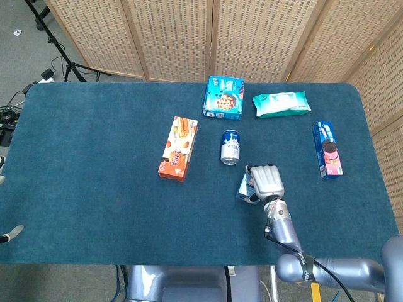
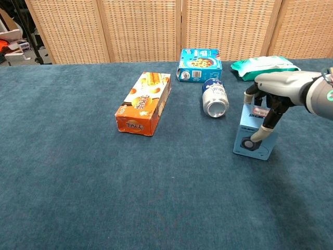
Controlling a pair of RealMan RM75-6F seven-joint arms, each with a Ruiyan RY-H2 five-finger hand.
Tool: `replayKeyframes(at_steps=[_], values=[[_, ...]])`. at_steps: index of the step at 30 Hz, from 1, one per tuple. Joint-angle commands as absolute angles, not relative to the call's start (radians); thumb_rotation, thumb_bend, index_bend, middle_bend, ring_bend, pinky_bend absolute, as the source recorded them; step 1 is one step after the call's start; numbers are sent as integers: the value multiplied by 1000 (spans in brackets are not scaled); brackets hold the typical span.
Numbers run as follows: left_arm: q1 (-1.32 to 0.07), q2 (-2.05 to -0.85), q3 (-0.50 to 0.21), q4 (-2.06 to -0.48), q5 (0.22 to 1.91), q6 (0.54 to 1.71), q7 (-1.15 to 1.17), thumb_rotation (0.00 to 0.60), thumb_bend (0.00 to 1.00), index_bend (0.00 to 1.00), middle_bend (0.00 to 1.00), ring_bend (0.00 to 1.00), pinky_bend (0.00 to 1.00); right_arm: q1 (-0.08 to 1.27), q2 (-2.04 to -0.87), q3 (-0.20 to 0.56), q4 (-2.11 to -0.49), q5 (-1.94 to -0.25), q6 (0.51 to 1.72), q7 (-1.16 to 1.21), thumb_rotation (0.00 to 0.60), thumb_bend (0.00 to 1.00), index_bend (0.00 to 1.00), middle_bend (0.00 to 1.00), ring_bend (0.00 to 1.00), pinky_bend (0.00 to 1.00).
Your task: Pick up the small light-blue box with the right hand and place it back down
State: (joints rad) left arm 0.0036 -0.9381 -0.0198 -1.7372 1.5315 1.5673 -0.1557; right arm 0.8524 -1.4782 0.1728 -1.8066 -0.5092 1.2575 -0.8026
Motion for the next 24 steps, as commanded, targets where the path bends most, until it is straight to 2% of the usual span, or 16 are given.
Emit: replayKeyframes(at_steps=[1,6,11,17,24], values=[[5,-938,-19,-1737,1533,1570,-159,600,0,0,0,0,0,821,-1400,129,-1857,-638,1248,-770,600,156,435,571,513,307],[6,-939,-16,-1737,1540,1571,-156,600,0,0,0,0,0,772,-1255,52,-1861,-865,1161,-651,600,174,436,571,513,307],[6,-945,-11,-1742,1552,1572,-132,600,0,0,0,0,0,733,-1092,-44,-1769,-1202,986,-379,600,207,445,563,513,328],[1,-960,-6,-1752,1556,1560,-85,600,0,0,0,0,0,691,-1089,-104,-1580,-1446,978,-137,600,232,449,561,513,332],[-3,-971,-6,-1760,1553,1551,-50,600,0,0,0,0,0,671,-1118,-132,-1449,-1526,973,-44,600,234,452,559,512,332]])
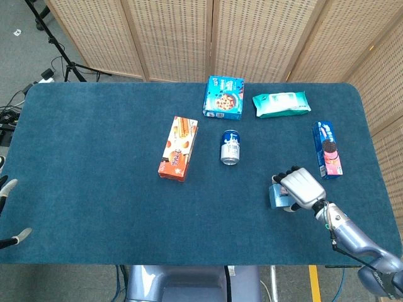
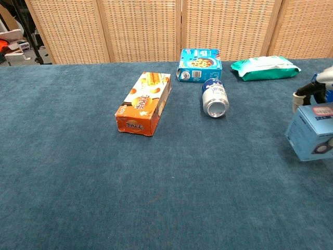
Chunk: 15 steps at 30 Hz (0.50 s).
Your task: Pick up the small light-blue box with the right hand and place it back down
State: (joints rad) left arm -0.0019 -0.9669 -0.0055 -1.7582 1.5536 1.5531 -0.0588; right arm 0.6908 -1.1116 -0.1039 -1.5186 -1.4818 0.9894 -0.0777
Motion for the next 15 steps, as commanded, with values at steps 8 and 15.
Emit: replayKeyframes(at_steps=[8,15], values=[[-7,-984,-4,-1766,1545,1541,-15,600,0,0,0,0,0,647,-1169,-134,-1296,-1552,963,15,600,256,453,524,459,332],[-9,-984,-4,-1765,1545,1538,-12,600,0,0,0,0,0,642,-1137,-154,-1295,-1581,932,88,600,62,30,3,0,146]])
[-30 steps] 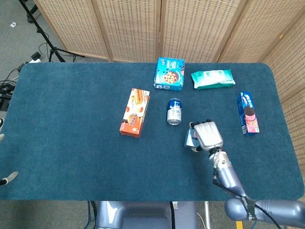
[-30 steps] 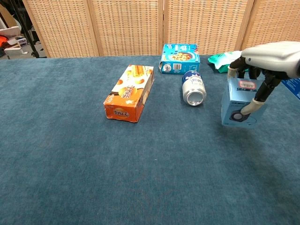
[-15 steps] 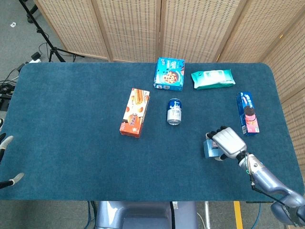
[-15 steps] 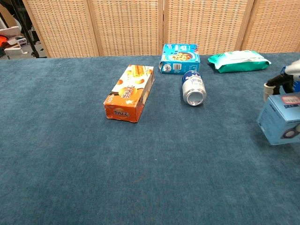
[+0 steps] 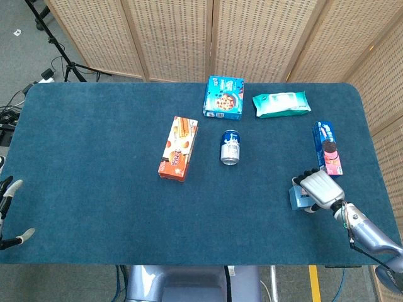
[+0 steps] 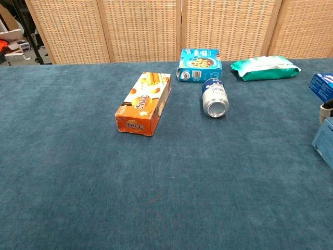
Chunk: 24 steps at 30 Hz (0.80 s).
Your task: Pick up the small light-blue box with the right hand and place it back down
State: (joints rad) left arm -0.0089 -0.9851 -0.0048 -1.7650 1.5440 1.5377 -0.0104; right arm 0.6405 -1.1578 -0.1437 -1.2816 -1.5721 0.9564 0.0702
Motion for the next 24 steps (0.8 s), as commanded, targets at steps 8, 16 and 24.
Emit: replayKeyframes(at_steps=[8,16,24], values=[[-3,-976,-6,-1764,1545,1551,-36,600,0,0,0,0,0,613,-1059,-110,-1418,-1512,954,-66,600,0,0,0,0,0],[-3,-975,-2,-1762,1555,1554,-37,600,0,0,0,0,0,603,-1041,-72,-1536,-1482,980,-299,600,0,0,0,0,0],[0,-970,-4,-1759,1553,1560,-54,600,0,0,0,0,0,611,-1116,-42,-1507,-1412,934,-451,600,0,77,111,0,0]])
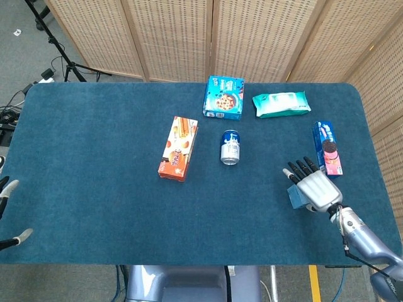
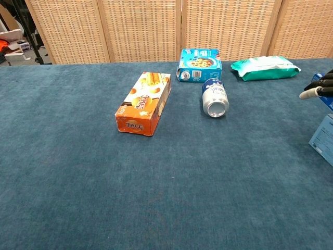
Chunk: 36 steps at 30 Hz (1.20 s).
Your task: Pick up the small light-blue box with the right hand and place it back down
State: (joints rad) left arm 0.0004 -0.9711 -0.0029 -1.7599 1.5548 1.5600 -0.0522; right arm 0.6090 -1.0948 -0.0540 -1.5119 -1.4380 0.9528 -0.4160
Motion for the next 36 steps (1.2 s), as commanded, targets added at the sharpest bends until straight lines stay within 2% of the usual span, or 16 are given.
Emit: replayKeyframes(at_steps=[1,5,10,16,22,26,29,32,36], values=[[0,-970,-4,-1759,1552,1559,-55,600,0,0,0,0,0,611,-1118,-42,-1507,-1407,931,-460,600,0,81,116,0,0],[1,-968,-6,-1758,1552,1564,-62,600,0,0,0,0,0,610,-1119,-41,-1525,-1365,905,-509,600,0,95,123,0,0],[1,-967,-5,-1758,1553,1563,-64,600,0,0,0,0,0,609,-1134,-35,-1523,-1359,912,-546,600,0,168,183,24,0],[1,-968,-4,-1758,1554,1562,-61,600,0,0,0,0,0,598,-1175,-40,-1460,-1416,952,-539,600,16,335,331,195,88],[1,-968,-5,-1759,1553,1562,-61,600,0,0,0,0,0,585,-1202,-50,-1405,-1497,1009,-482,600,156,431,429,286,208],[1,-968,-5,-1759,1554,1561,-61,600,0,0,0,0,0,574,-1204,-54,-1385,-1562,1068,-390,600,246,447,443,292,230],[1,-967,-4,-1759,1555,1562,-63,600,0,0,0,0,0,564,-1202,-53,-1369,-1616,1136,-266,600,270,456,451,294,240],[1,-966,-2,-1759,1559,1563,-65,600,0,0,0,0,0,551,-1205,-51,-1347,-1653,1202,-75,600,332,462,458,296,245],[3,-964,1,-1759,1566,1566,-70,600,0,0,0,0,0,537,-1213,-60,-1334,-1658,1226,185,600,337,464,461,296,253]])
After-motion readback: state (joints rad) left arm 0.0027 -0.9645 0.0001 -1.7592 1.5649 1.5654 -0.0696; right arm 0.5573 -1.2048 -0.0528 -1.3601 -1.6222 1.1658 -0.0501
